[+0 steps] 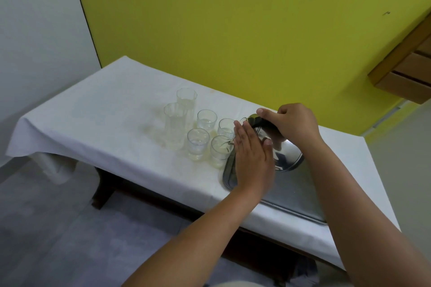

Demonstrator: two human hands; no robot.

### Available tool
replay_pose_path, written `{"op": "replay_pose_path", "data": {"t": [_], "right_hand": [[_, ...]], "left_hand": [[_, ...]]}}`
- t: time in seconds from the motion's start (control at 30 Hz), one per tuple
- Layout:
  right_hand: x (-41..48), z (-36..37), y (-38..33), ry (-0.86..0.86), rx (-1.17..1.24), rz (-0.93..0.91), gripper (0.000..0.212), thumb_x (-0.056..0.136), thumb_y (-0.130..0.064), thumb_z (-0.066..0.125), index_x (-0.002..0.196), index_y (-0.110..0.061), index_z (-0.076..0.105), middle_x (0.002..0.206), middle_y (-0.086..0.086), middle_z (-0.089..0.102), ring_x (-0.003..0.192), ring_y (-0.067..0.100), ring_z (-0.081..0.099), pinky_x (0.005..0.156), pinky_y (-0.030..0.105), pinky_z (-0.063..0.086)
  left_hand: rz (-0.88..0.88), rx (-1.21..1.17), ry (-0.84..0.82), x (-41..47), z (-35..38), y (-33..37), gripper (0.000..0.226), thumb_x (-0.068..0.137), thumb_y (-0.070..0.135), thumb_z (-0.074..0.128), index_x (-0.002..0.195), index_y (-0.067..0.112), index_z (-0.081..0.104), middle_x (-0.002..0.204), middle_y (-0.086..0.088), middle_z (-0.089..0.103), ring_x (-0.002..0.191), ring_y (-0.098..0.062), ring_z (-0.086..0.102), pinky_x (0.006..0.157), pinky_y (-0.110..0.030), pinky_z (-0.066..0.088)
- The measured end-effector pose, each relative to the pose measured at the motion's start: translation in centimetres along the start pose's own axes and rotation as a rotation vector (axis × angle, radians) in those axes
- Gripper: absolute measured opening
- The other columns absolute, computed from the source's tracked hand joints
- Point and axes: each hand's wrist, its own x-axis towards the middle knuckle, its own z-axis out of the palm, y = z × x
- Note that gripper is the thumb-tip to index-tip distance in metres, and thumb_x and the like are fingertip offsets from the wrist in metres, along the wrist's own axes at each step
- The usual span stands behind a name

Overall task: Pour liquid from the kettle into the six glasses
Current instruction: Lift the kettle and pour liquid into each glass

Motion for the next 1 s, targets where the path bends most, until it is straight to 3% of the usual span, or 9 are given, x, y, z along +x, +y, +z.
{"op": "replay_pose_path", "data": {"t": [0.3,0.5,0.63,0.73,0.87,1.0], "right_hand": [[0.3,0.0,-0.3,-0.024,-0.048,-0.049,0.064,0.077,-0.066,0.065,0.069,-0.002,0.062,0.057,0.012,0.059,0.057,0.025,0.051,0.054,0.031,0.035],[0.0,-0.2,-0.6,-0.055,-0.068,-0.067,0.06,0.077,-0.067,0.064,0.067,-0.007,0.059,0.053,0.01,0.06,0.055,0.023,0.052,0.051,0.03,0.034],[-0.4,-0.2,-0.7,-0.059,-0.108,-0.084,0.06,0.078,-0.067,0.063,0.067,-0.008,0.058,0.051,0.01,0.059,0.054,0.022,0.052,0.048,0.029,0.032],[-0.6,-0.1,-0.7,-0.045,-0.112,-0.093,0.062,0.078,-0.067,0.063,0.069,-0.006,0.06,0.052,0.009,0.056,0.056,0.024,0.051,0.05,0.03,0.033],[-0.9,-0.1,-0.9,-0.016,-0.116,-0.116,0.062,0.078,-0.066,0.064,0.069,-0.005,0.059,0.057,0.009,0.05,0.058,0.025,0.045,0.053,0.031,0.029],[-1.1,-0.3,-1.0,-0.006,-0.124,-0.118,0.061,0.078,-0.066,0.064,0.069,-0.006,0.059,0.058,0.009,0.05,0.058,0.025,0.045,0.052,0.031,0.029]], "left_hand": [[-0.028,-0.034,0.012,-0.3,0.3,0.1,0.08,0.085,0.054,0.001,0.143,0.0,-0.011,0.146,-0.005,-0.025,0.14,-0.015,-0.019,0.116,-0.03,-0.007],[0.0,-0.013,0.045,-0.6,0.5,-0.5,0.087,0.083,0.063,-0.01,0.142,0.0,-0.013,0.145,-0.006,-0.026,0.139,-0.015,-0.021,0.115,-0.027,-0.008],[-0.001,0.009,0.053,-1.0,0.7,-1.0,0.078,0.084,0.064,-0.012,0.137,0.007,-0.02,0.146,-0.007,-0.024,0.141,-0.017,-0.017,0.116,-0.029,-0.005],[0.019,0.039,0.064,-1.2,0.7,-1.2,0.07,0.086,0.062,-0.011,0.131,0.014,-0.037,0.147,-0.008,-0.023,0.142,-0.018,-0.016,0.116,-0.03,-0.005],[0.02,0.028,0.077,-1.4,0.6,-1.2,0.078,0.088,0.061,-0.008,0.14,0.004,-0.016,0.148,-0.009,-0.021,0.144,-0.022,-0.009,0.117,-0.033,0.0],[0.033,0.026,0.08,-1.4,0.5,-1.2,0.082,0.088,0.061,-0.007,0.143,0.0,-0.009,0.149,-0.009,-0.022,0.143,-0.021,-0.009,0.117,-0.033,-0.001]]}}
